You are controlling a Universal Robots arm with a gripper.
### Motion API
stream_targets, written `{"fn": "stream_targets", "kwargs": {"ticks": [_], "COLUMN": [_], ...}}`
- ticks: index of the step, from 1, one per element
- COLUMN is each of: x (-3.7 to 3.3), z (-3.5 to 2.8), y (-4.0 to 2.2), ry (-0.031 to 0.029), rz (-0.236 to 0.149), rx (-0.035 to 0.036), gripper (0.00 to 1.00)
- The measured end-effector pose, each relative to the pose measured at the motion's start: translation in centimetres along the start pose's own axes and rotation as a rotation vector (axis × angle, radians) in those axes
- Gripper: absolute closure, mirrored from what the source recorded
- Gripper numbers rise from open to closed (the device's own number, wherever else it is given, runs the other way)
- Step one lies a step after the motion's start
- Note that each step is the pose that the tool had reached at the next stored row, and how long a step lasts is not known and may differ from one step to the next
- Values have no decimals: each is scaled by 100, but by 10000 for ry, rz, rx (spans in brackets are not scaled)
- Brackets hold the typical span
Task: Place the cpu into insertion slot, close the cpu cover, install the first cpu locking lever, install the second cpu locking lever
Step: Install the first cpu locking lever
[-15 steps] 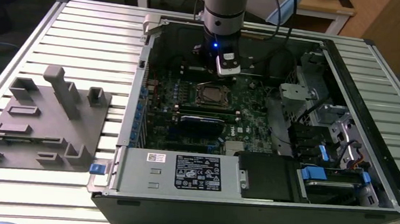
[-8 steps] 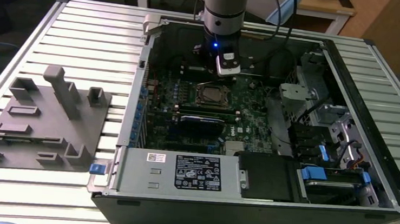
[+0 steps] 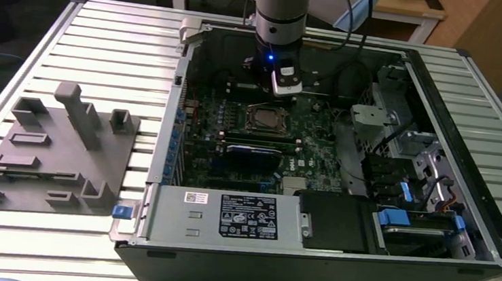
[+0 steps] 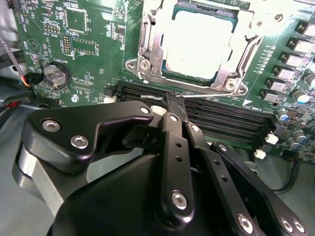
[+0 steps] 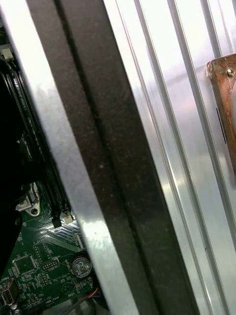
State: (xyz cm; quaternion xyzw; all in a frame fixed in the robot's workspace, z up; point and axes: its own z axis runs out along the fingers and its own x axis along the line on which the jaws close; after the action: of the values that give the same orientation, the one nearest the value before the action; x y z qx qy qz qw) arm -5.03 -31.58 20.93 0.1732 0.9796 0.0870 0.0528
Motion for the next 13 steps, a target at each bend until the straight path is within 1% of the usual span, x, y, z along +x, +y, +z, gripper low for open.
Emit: {"fn": "stream_targets", "kwargs": {"ticks": [11, 12, 13], "x": [0, 1, 1], "z": [2, 16, 16], "y": [0, -3, -3], "ry": [-7, -65, -65], "rz": [-1, -10, -10], "rx": [-3, -25, -25], "gripper": [89, 89, 89]}}
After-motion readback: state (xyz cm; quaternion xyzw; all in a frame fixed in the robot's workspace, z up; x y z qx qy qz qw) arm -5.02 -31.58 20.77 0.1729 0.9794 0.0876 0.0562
